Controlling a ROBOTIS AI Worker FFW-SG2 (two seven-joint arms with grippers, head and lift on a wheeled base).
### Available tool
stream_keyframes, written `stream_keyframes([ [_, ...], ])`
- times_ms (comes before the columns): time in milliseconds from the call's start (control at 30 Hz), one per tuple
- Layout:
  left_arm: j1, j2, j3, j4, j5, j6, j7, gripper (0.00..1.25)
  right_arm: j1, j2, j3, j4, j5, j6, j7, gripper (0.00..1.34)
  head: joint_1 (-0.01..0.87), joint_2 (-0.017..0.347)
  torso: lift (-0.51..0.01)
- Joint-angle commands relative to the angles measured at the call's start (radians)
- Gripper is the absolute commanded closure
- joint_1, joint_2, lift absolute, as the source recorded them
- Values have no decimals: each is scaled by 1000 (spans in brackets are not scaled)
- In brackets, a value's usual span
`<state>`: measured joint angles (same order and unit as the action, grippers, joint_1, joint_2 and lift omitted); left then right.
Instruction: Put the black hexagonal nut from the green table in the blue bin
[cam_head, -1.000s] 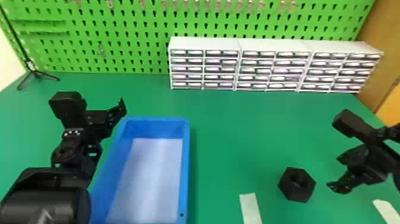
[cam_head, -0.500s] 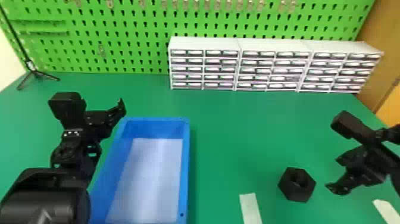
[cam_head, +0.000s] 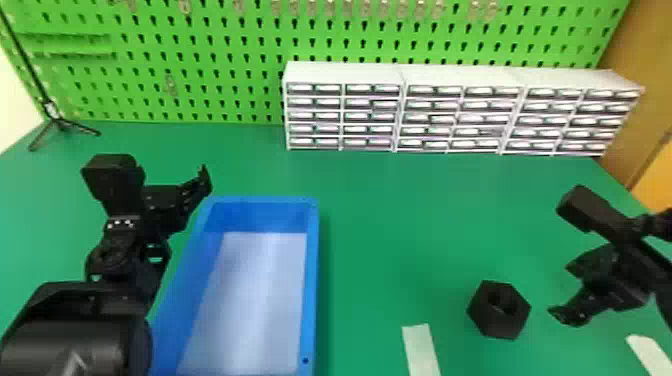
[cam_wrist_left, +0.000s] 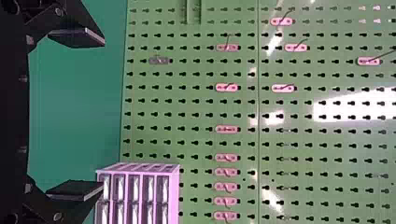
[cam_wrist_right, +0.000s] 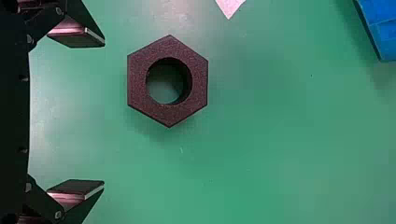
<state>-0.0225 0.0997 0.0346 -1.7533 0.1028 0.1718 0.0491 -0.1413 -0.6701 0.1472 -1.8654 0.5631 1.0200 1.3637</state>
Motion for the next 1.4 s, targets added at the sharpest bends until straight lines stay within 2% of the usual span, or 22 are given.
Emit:
stream_keyframes([
  [0,-1,0,1,0,0,0,0,196,-3,3,3,0,3,0,3,219,686,28,-96],
  [267,-1,0,1,0,0,0,0,196,-9,12,9,2,8,0,3,220,686,28,-96],
  [467,-2,0,1,0,2,0,0,196,-38,32,31,8,37,0,3,219,686,28,-96],
  [733,-7,0,-5,2,3,0,0,196,-103,78,95,45,69,-5,3,220,686,28,-96],
  [933,-8,0,-5,2,5,0,0,196,-107,119,88,66,103,-23,3,222,686,28,-96],
  [1367,-10,0,-5,2,6,0,0,196,-135,178,78,178,144,-97,3,223,686,28,-96],
])
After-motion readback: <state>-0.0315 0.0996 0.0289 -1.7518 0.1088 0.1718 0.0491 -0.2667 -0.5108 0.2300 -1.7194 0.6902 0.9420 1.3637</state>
